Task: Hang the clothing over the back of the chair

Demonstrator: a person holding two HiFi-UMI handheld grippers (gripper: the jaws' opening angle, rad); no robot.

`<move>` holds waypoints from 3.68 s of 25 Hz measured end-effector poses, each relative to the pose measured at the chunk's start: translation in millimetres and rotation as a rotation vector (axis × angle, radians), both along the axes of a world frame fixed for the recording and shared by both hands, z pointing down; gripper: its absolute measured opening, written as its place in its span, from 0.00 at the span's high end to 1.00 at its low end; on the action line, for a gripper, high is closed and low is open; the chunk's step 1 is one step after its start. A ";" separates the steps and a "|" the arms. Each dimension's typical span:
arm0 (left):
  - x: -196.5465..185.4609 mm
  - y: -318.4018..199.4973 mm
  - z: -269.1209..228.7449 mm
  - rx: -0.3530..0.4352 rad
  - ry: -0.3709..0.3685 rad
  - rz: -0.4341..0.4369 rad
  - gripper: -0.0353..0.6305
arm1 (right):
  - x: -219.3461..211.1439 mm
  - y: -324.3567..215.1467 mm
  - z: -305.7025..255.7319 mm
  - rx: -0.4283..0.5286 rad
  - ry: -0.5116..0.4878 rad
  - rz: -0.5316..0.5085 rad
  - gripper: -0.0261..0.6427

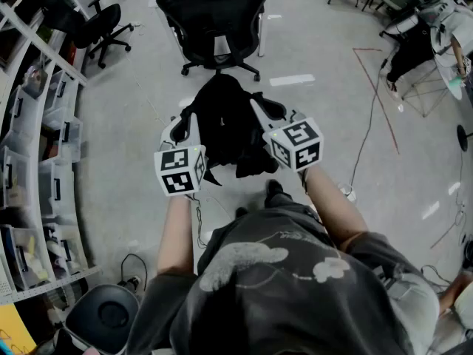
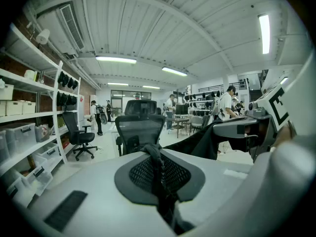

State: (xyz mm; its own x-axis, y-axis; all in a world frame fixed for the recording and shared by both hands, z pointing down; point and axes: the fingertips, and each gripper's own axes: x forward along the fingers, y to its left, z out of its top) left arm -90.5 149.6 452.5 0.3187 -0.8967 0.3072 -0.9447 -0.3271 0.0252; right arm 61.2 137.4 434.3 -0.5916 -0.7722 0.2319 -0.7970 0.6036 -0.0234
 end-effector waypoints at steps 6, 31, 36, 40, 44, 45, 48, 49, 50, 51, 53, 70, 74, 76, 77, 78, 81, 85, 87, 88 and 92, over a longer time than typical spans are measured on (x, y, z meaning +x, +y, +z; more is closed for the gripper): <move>17.9 8.2 -2.6 0.004 0.032 0.067 0.95 | 6.9 1.3 -4.2 0.006 0.014 0.005 0.97; -78.3 -14.5 27.3 -0.071 0.144 -0.098 0.95 | -44.8 -57.0 40.1 -0.115 -0.031 -0.104 0.97; -104.1 -61.9 27.1 -0.077 0.127 -0.184 0.95 | -81.6 -119.1 46.1 -0.114 -0.043 -0.217 0.97; -120.3 -109.7 26.9 -0.088 0.142 -0.276 0.95 | -96.8 -181.6 48.9 -0.132 -0.063 -0.275 0.97; -126.0 -152.1 25.0 -0.092 0.133 -0.326 0.95 | -102.7 -234.0 47.2 -0.135 -0.069 -0.328 0.97; -126.5 -162.0 22.9 -0.091 0.127 -0.335 0.95 | -103.6 -245.4 45.5 -0.134 -0.072 -0.339 0.97; -129.4 -190.5 15.3 -0.077 0.118 -0.367 0.95 | -108.7 -276.3 38.8 -0.126 -0.083 -0.374 0.97; -131.0 -199.3 13.5 -0.071 0.114 -0.382 0.95 | -111.3 -285.0 36.4 -0.119 -0.087 -0.389 0.97; -133.0 -207.6 12.2 -0.065 0.109 -0.400 0.95 | -113.8 -293.1 34.1 -0.112 -0.091 -0.406 0.97; -135.0 -215.4 11.3 -0.058 0.106 -0.419 0.95 | -115.8 -300.8 32.2 -0.104 -0.094 -0.424 0.97; -137.5 -229.2 10.6 -0.044 0.112 -0.450 0.95 | -117.8 -316.4 29.7 -0.091 -0.095 -0.455 0.97; -178.8 -313.4 -1.6 0.015 0.108 -0.485 0.95 | -200.3 -407.8 15.6 -0.035 -0.039 -0.551 0.97; -210.7 -347.4 -4.5 0.030 0.066 -0.461 0.95 | -241.5 -435.8 18.9 -0.048 -0.030 -0.561 0.97; -230.3 -363.6 -4.5 0.040 0.064 -0.464 0.95 | -265.6 -451.3 20.5 -0.049 -0.025 -0.570 0.97; -241.5 -371.7 -5.4 0.047 0.068 -0.472 0.95 | -278.3 -459.2 20.1 -0.050 -0.024 -0.577 0.97; -253.3 -380.2 -7.1 0.054 0.072 -0.480 0.95 | -291.0 -467.2 18.8 -0.051 -0.026 -0.585 0.97; -289.2 -409.0 -15.1 0.068 0.081 -0.495 0.95 | -328.9 -492.6 10.3 -0.045 -0.029 -0.603 0.97; -331.7 -450.2 -28.0 0.083 0.085 -0.489 0.95 | -375.1 -528.6 -6.7 -0.022 -0.025 -0.609 0.97; -348.8 -470.7 -36.3 0.099 0.088 -0.475 0.95 | -393.8 -548.2 -16.3 -0.008 -0.024 -0.598 0.97; -356.8 -481.2 -40.9 0.107 0.090 -0.466 0.95 | -402.4 -558.9 -21.6 0.000 -0.024 -0.588 0.97; -378.7 -528.8 -65.6 0.151 0.096 -0.410 0.95 | -427.8 -605.8 -49.5 0.035 -0.026 -0.533 0.97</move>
State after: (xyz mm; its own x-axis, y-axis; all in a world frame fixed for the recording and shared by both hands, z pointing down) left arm -469.2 -379.1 386.9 -0.0519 -0.9874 0.1494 -0.9927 0.0673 0.0999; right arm -366.6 -468.4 384.8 -0.9092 -0.3699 0.1911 -0.3789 0.9254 -0.0115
